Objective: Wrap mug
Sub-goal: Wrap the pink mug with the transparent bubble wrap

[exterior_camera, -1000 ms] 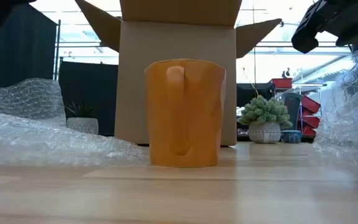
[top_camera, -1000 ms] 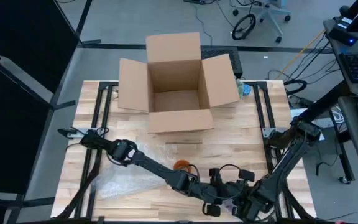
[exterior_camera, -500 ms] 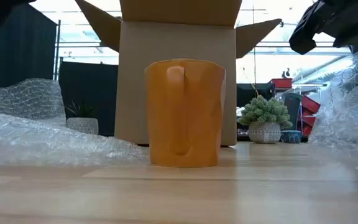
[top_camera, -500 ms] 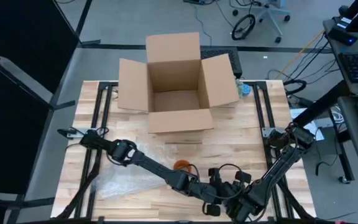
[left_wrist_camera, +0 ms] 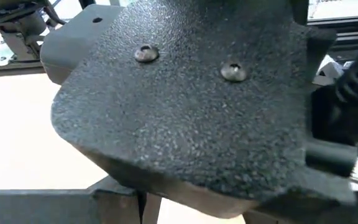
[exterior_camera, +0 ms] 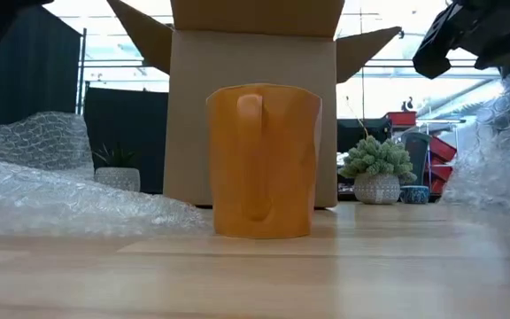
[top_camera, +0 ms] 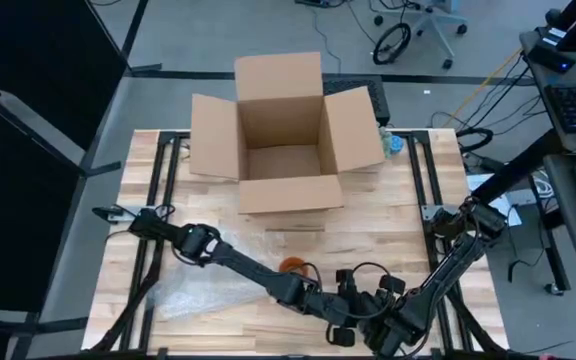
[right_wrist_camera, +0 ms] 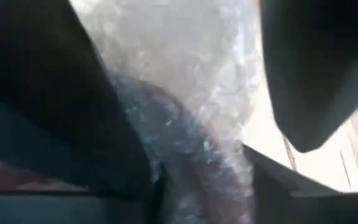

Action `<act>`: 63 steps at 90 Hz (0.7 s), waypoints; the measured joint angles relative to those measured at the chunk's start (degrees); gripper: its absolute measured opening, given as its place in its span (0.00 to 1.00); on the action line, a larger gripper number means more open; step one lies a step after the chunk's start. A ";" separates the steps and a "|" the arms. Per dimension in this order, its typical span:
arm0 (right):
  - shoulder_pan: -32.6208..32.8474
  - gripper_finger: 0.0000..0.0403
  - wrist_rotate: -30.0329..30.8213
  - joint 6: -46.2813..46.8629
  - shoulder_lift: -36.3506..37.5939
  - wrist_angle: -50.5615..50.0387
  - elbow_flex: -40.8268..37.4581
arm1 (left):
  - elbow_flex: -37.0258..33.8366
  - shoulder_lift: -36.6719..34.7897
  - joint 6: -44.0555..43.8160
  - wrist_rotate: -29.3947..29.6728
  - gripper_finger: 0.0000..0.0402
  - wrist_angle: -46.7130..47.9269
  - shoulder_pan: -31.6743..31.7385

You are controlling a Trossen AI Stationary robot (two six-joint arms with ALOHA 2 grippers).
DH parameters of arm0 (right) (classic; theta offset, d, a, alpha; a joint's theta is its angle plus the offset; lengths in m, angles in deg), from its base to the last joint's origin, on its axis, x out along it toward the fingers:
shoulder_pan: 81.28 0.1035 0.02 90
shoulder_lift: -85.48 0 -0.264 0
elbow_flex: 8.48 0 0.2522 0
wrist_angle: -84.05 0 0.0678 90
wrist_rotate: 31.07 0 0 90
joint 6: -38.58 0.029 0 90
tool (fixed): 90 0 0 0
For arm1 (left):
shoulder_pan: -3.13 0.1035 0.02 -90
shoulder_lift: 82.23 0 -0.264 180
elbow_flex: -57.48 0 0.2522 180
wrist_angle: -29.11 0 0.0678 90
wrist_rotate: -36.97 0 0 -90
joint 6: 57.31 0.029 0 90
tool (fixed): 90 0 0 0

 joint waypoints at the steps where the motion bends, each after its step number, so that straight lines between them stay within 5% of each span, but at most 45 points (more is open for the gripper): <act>1: 0.00 0.53 0.12 0.12 0.00 -0.13 0.00 | 0.00 0.00 0.01 0.01 0.38 0.01 0.00; 10: -0.02 0.65 1.19 0.63 -0.04 -0.43 -0.13 | 0.00 0.00 0.37 0.06 0.38 0.16 -0.02; 19: -0.02 0.67 1.39 1.05 -0.07 -0.28 -0.15 | 0.02 0.00 0.39 0.09 0.38 0.23 -0.02; 27: -0.01 0.54 0.85 1.10 -0.07 0.28 -0.15 | 0.02 0.00 0.18 0.18 0.38 0.36 -0.02; 42: 0.05 0.08 -0.37 -1.68 -0.02 2.49 -0.13 | 0.02 -0.01 0.11 0.55 0.38 0.66 -0.04; 54: 0.02 0.08 -0.01 -1.00 0.00 2.94 -0.11 | 0.02 -0.04 0.06 0.31 0.38 0.58 -0.04; 63: 0.60 0.16 1.03 -0.08 -0.07 3.41 -0.13 | 0.02 -0.04 1.07 -0.25 0.38 0.42 -0.05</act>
